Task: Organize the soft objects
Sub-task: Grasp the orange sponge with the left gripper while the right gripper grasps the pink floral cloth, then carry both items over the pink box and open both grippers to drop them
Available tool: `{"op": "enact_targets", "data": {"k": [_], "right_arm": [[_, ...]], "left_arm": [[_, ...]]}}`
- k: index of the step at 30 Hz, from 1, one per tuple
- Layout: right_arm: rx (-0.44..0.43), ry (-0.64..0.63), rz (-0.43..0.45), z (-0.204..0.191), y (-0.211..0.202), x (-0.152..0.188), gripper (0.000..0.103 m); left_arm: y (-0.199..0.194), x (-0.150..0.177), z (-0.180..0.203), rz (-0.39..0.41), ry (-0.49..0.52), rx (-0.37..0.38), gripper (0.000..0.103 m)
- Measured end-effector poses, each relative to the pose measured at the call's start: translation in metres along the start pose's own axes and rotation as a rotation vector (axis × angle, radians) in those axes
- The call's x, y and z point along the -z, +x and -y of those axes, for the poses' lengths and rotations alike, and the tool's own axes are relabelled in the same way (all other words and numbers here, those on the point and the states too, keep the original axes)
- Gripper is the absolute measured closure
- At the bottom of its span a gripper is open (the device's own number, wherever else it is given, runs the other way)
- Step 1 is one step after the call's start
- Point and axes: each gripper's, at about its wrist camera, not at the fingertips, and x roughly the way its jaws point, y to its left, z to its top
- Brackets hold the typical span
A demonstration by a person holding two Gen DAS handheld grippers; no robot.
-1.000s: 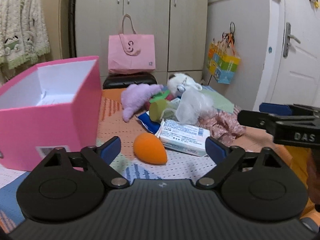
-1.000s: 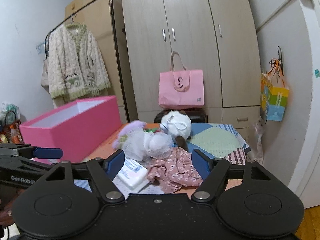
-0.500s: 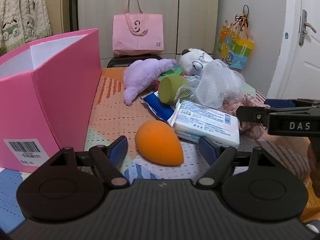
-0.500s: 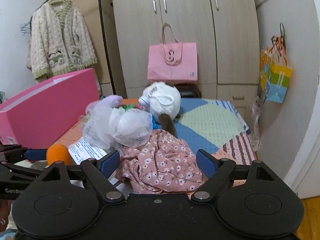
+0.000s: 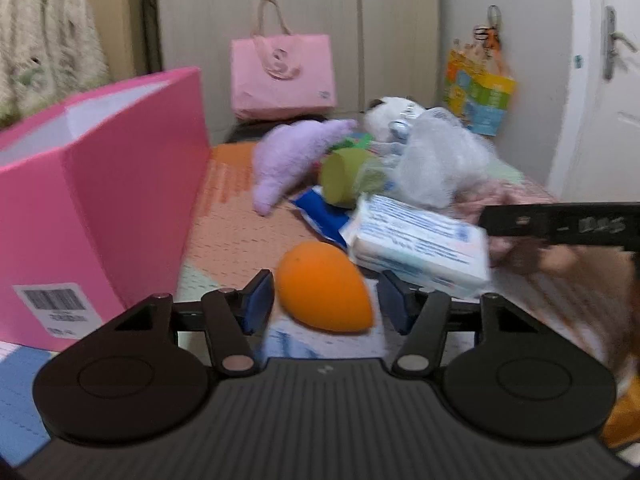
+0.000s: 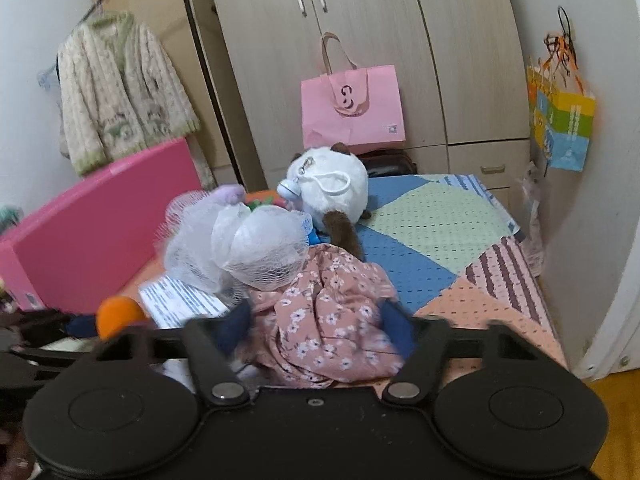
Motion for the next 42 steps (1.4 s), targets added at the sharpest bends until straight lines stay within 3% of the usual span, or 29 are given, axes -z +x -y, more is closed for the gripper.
{"op": "enact_targets", "data": {"k": [1,3,5,8,24,27,33,42], "right_arm": [[-0.023,0.03,-0.001,0.005,0.0,0.001,0.047],[-0.031,0.047,0.002,0.008,-0.001,0.004,0.064],[0.003,-0.011,0.013,0.001,-0.003,0.008,0.077],[0.011,-0.038,0.029,-0.005,-0.008,0.011,0.084],[0.163,-0.093,0.076,-0.007,-0.049,0.015,0.085],[0.165,-0.109,0.067,-0.012,-0.058,0.018,0.085],[0.125,-0.112,0.04,-0.02,-0.076,0.028,0.085],[-0.038,-0.134,0.013,-0.061,-0.098,0.024,0.085]], "left_arm": [[0.0,0.001,0.0,0.004,0.004,-0.014,0.045],[-0.001,0.0,-0.002,0.001,-0.003,-0.005,0.046],[-0.002,0.0,-0.003,-0.002,-0.007,0.009,0.054],[-0.003,-0.001,-0.002,-0.009,-0.019,0.015,0.058],[-0.02,-0.003,-0.002,-0.012,-0.051,0.065,0.06],[-0.027,-0.005,-0.01,-0.076,-0.074,0.094,0.06],[-0.051,-0.006,-0.032,-0.108,-0.134,0.176,0.06],[-0.08,0.002,-0.054,-0.199,-0.163,0.261,0.06]]}}
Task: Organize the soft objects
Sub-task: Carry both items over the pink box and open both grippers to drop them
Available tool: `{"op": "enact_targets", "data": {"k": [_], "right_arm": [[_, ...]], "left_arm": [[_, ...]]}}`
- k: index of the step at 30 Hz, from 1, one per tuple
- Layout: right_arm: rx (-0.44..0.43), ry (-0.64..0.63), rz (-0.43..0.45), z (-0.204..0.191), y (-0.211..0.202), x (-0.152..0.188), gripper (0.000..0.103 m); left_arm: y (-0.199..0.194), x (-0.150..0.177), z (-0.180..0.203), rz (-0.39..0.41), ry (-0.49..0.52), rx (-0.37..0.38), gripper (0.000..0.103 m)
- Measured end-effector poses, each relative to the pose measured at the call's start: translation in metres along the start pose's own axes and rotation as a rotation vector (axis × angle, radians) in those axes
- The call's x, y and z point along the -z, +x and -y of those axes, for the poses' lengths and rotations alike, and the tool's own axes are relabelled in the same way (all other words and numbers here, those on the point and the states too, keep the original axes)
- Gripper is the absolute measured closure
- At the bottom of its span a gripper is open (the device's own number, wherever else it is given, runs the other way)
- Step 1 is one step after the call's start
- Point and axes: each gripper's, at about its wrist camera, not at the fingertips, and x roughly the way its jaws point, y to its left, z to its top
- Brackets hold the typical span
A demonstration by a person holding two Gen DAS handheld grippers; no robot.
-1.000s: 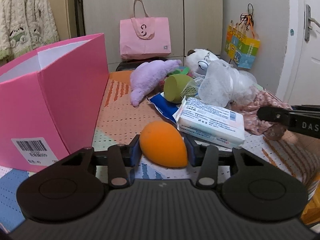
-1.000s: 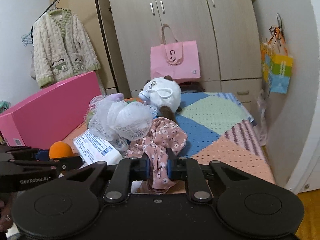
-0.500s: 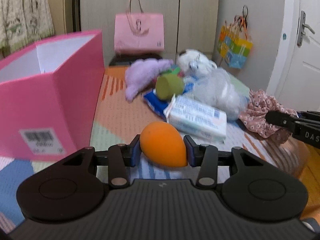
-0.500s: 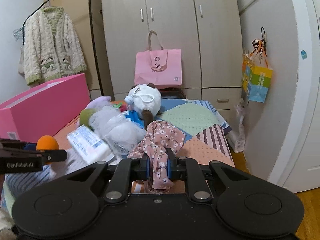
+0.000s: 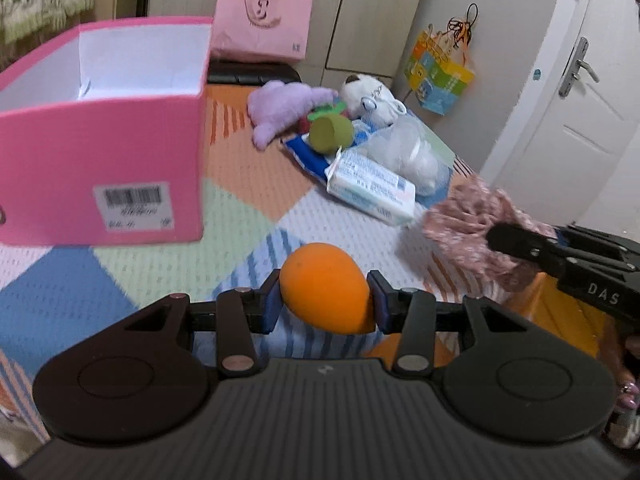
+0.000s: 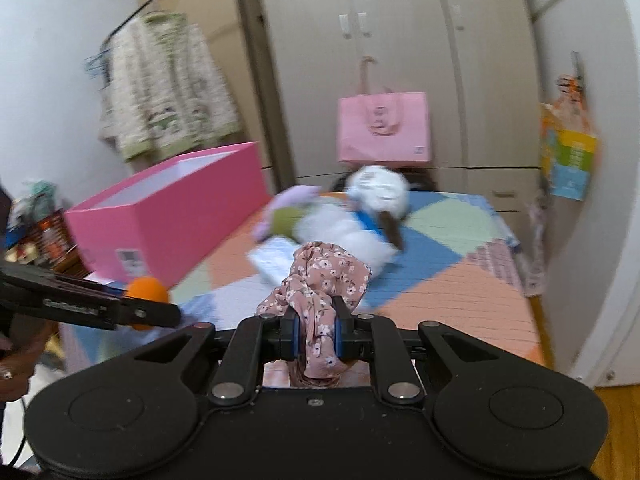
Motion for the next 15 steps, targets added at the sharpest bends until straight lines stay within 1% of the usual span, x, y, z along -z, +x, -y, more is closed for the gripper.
{"op": "enact_targets", "data": {"k": [4,7,11,15], "right_arm": [[-0.085,-0.05,-0.051,-0.028,0.004,-0.01,0.085],[-0.142,-0.097,-0.098,-0.045,0.006,-0.022,0.085],[-0.226,-0.118,-0.131,-0.058,0.012,-0.039,0.085],[-0.297,-0.139,-0.159,-0.077,0.02,-0.052,0.085]], "left_arm": [[-0.018,-0.001,-0.012,-0.025,0.002,0.002,0.06],[-0.035,-0.013,-0.029,-0.074,0.008,0.011,0.06],[-0.059,-0.026,-0.047,-0.095,0.042,-0.051,0.06],[-0.075,-0.035,-0.064,-0.111,0.034,-0.057,0.06]]}}
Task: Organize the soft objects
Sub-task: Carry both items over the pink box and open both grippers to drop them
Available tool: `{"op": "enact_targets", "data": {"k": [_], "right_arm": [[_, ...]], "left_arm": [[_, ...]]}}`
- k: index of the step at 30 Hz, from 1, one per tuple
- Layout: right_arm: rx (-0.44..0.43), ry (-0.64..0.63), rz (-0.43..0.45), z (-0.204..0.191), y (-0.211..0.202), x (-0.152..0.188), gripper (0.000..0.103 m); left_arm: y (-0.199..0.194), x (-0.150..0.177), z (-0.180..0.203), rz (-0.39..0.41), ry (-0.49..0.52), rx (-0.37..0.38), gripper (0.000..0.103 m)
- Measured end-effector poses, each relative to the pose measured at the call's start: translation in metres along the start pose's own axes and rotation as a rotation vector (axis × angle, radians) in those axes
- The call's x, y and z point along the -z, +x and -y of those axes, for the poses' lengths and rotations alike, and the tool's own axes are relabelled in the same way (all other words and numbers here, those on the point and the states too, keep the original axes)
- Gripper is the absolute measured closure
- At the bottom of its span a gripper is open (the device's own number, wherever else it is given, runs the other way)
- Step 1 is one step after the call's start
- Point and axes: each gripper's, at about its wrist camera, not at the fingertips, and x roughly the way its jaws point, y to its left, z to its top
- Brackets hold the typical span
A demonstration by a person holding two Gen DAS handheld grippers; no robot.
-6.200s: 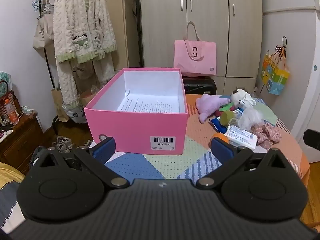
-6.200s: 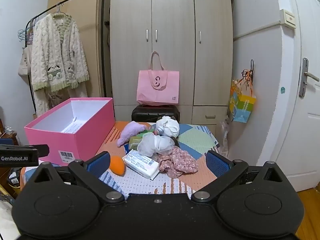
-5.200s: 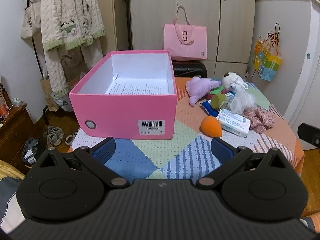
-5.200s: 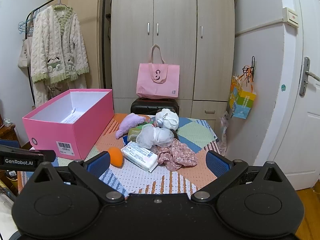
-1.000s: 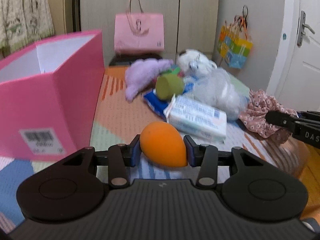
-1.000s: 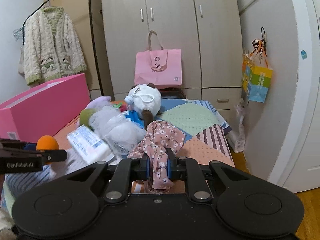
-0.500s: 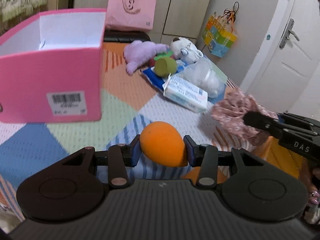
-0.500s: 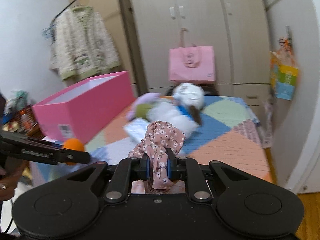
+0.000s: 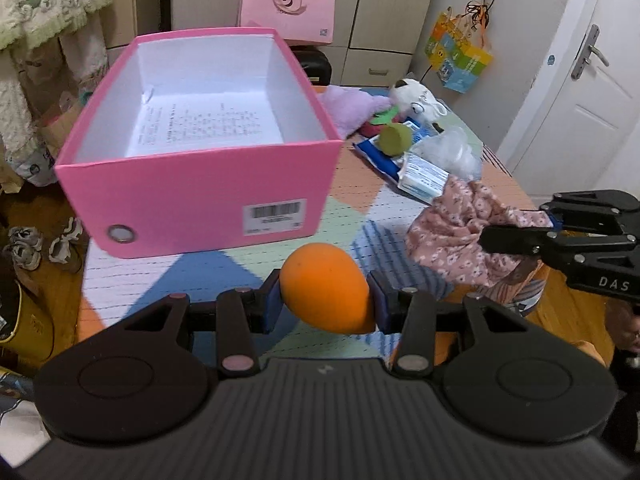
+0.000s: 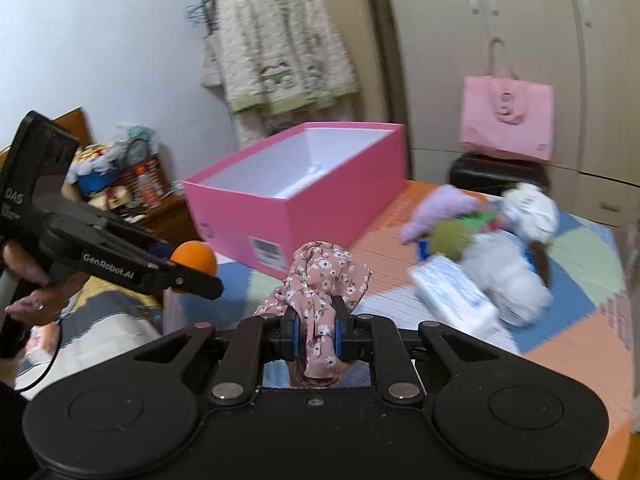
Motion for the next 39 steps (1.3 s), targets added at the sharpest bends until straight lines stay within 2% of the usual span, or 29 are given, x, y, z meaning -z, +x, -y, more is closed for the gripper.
{"op": "enact_targets", "data": {"k": [7,14,20,24,26,30,32,36,39], "right_arm": [[-0.122,-0.057,-0.04,-0.026,0.022,-0.034,0.085],[-0.202,-0.113,-0.038,-0.038,0.041,-0.077,0.085],[-0.186,-0.15,-0.002,-0.032,0.06,-0.117,0.085],[-0.126,-0.2,0.033,-0.027,0.079,-0.146,0.085],[-0.096,-0.22,0.036,-0.023,0.093,-0.159,0.085],[-0.038,-0.312,-0.036,-0.005,0.129,-0.187,0.085],[-0.048,-0.324,-0.083,0.005,0.145,-0.2,0.085],[-0.015,-0.364,-0.147,0.02,0.187,-0.212,0.085],[-0.003,-0.384,-0.211,0.029,0.221,-0.213,0.085]], "left_arm": [[-0.021,-0.015,-0.022,-0.006,0.0,0.001,0.06],[-0.034,-0.049,-0.038,0.059,0.001,0.011,0.06],[-0.028,-0.084,-0.052,0.107,0.008,-0.002,0.06],[-0.009,-0.113,-0.069,0.131,-0.013,-0.01,0.06],[0.002,-0.126,-0.076,0.169,-0.012,-0.009,0.06],[0.028,-0.153,-0.085,0.208,0.007,-0.019,0.06],[0.046,-0.167,-0.09,0.182,-0.003,0.011,0.06],[0.087,-0.192,-0.109,0.108,-0.093,0.066,0.059],[0.117,-0.2,-0.123,0.076,-0.131,0.04,0.059]]}}
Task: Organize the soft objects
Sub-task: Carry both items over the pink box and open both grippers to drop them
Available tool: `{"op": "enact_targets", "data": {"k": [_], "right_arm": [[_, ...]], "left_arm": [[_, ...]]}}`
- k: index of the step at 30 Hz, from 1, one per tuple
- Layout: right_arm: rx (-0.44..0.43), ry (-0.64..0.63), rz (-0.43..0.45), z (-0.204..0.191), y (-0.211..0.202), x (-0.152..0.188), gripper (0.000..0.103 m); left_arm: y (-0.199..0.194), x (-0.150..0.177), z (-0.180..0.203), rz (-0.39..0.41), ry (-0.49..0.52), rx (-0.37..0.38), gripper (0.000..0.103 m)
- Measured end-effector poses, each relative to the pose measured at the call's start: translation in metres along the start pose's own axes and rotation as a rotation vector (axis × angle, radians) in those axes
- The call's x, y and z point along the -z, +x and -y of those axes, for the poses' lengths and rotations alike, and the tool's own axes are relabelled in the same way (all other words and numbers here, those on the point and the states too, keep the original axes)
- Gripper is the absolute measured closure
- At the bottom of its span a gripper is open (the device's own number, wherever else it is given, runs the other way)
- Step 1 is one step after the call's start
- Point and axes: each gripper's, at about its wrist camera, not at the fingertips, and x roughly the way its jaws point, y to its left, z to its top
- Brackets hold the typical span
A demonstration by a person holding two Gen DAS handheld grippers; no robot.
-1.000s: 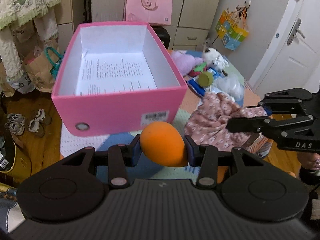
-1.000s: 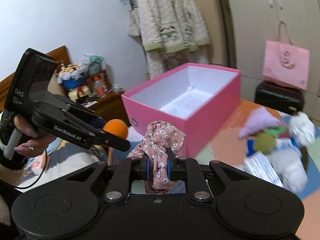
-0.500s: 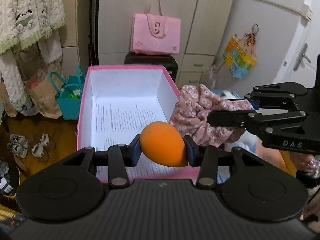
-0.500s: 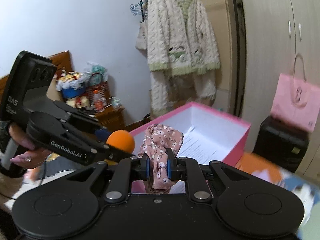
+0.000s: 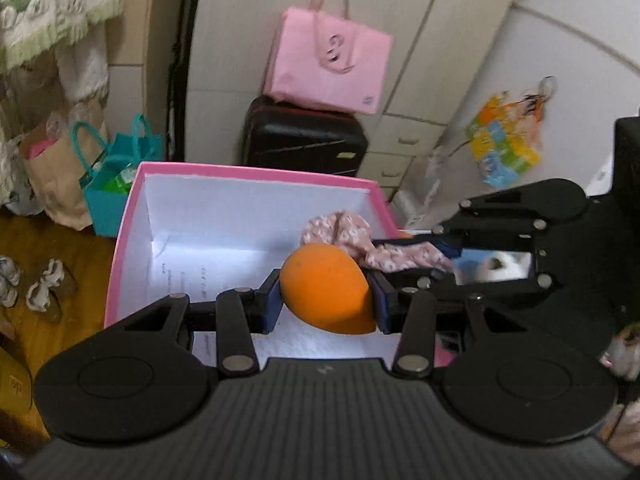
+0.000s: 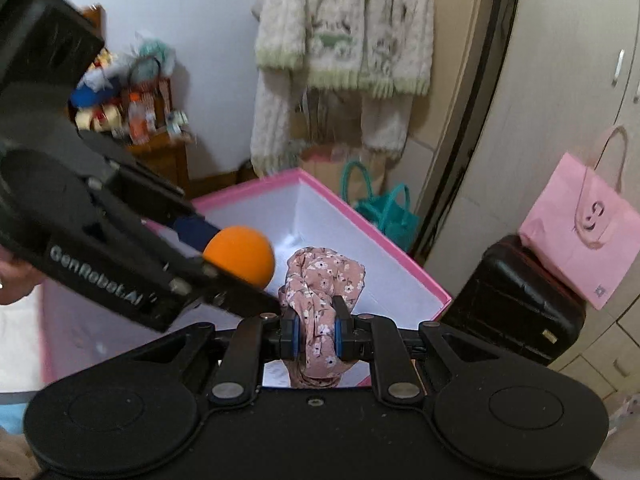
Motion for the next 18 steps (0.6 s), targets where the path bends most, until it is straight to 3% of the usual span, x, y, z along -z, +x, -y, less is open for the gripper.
{"op": "enact_targets", "data": {"k": [6,9,13,18], "right_arm": [[0.02,-0.059,-0.102,0.006,0.053,-0.006,0.085],[0.028,-0.133,-0.133,-0.002,0.068,-0.006,0.085],[0.016,-0.168,-0.169,-0.002,0.082,-0.007,0.085],[0.05,-0.193,-0.191,-0.002,0.096,-0.007,0.081]], "left_arm": [[0.043,-0.003,-0.035,-0.051,-0.15,-0.099,0.059],[0.054,-0.001,-0.04,-0.073,-0.128,-0.155,0.059],[0.065,0.001,-0.038,-0.106,-0.112,-0.149,0.059],[0.074,0.0,-0.038,-0.117,-0.084,-0.202,0.056]]}}
